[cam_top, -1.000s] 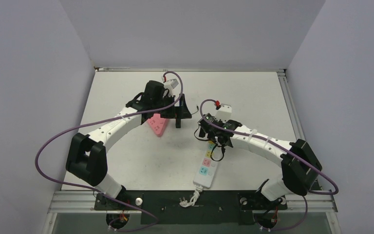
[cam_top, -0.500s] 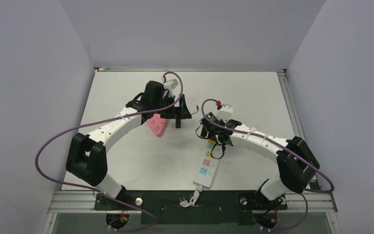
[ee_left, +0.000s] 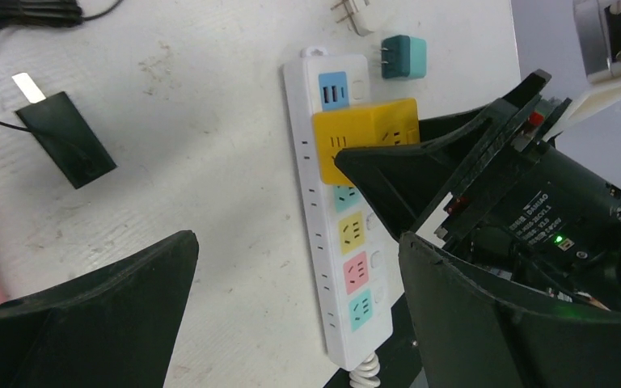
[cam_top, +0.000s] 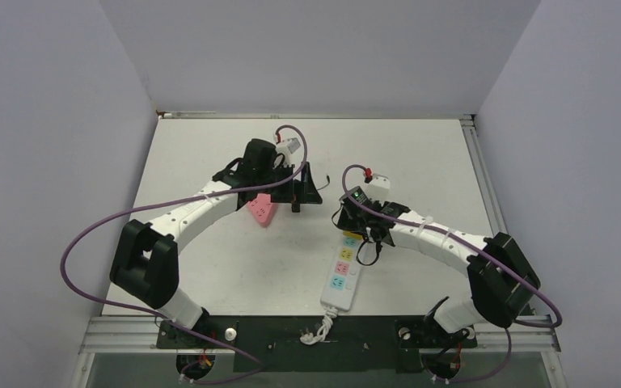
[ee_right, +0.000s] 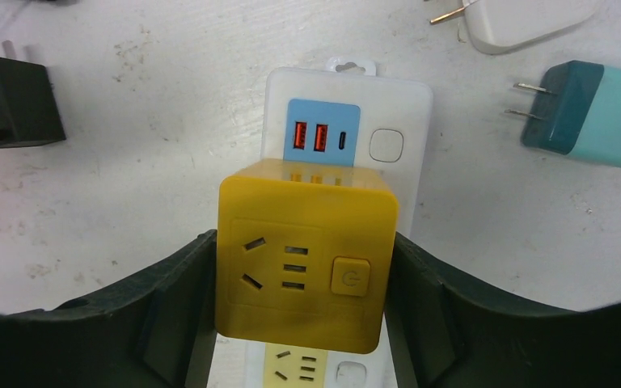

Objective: Pull the plug off the socket

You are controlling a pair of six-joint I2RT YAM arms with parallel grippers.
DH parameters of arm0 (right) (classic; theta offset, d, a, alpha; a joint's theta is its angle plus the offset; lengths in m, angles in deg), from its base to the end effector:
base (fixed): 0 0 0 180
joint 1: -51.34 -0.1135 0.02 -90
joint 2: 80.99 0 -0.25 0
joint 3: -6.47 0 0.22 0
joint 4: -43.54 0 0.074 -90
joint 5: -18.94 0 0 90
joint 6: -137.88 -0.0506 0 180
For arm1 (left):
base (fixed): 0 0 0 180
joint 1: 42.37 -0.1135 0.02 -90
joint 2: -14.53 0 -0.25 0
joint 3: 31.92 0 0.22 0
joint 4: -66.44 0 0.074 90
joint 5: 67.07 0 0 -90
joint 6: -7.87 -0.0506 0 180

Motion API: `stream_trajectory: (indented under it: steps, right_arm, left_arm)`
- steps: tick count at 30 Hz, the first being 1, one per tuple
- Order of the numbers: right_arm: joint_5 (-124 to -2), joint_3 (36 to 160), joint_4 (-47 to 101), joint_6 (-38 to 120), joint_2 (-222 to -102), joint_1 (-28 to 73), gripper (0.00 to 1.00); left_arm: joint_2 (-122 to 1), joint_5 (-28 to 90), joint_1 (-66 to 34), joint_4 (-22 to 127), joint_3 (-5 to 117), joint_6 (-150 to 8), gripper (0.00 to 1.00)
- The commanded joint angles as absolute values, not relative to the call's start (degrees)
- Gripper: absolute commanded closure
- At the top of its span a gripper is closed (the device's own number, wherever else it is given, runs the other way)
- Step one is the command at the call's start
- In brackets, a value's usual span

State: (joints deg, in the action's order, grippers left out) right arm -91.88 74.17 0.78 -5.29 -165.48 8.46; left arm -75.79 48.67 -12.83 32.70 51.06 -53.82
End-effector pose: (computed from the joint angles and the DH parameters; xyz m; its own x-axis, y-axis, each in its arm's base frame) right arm 0.2087 0.1692 0.1942 -0.7821 0.2947 -0.5490 0.2035 0.9536 0.2220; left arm 0.2760 -0.1817 0.2568 -0.8490 -0.0099 -0.5283 0.3706 0.7015 -0.6087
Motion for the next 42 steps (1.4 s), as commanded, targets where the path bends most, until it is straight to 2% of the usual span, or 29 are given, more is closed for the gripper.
stream_trajectory:
  steps: [1, 5, 10, 23, 25, 35, 38, 42]
  right_arm:
    - [-88.7, 73.1, 8.5, -5.9, -159.0, 9.3, 0.86]
    - [-87.5, 70.6, 12.6, -6.6, -155.1, 10.4, 0.94]
    - [-86.5, 67.5, 17.6, -6.9, -151.0, 12.1, 0.95]
    - [-85.6, 64.4, 21.7, -5.7, -146.1, 13.6, 0.95]
    - [-85.2, 64.3, 21.9, -5.5, -145.9, 13.6, 0.95]
    - [-83.6, 62.9, 23.6, -5.5, -145.9, 13.6, 0.95]
    - [-83.9, 62.3, 23.6, -5.5, -145.7, 13.6, 0.95]
    - [-84.0, 61.4, 24.1, -5.3, -145.1, 13.6, 0.95]
  left_arm:
    - [-77.0, 53.8, -10.1, 36.9, 50.6, -51.5, 0.08]
    - [-79.5, 59.0, -8.0, 41.5, 49.1, -48.1, 0.08]
    - [-81.7, 61.4, -6.0, 44.2, 48.2, -45.7, 0.08]
    - [-87.9, 56.6, -2.0, 38.3, 51.0, -49.0, 0.1]
    - [-89.0, 56.7, -1.7, 38.3, 51.3, -49.0, 0.14]
    - [-91.8, 62.0, -0.8, 43.8, 50.9, -46.2, 0.5]
    - [-92.2, 63.6, -0.8, 45.2, 50.8, -45.7, 0.63]
    - [-92.4, 65.5, -0.8, 46.9, 50.7, -45.0, 0.75]
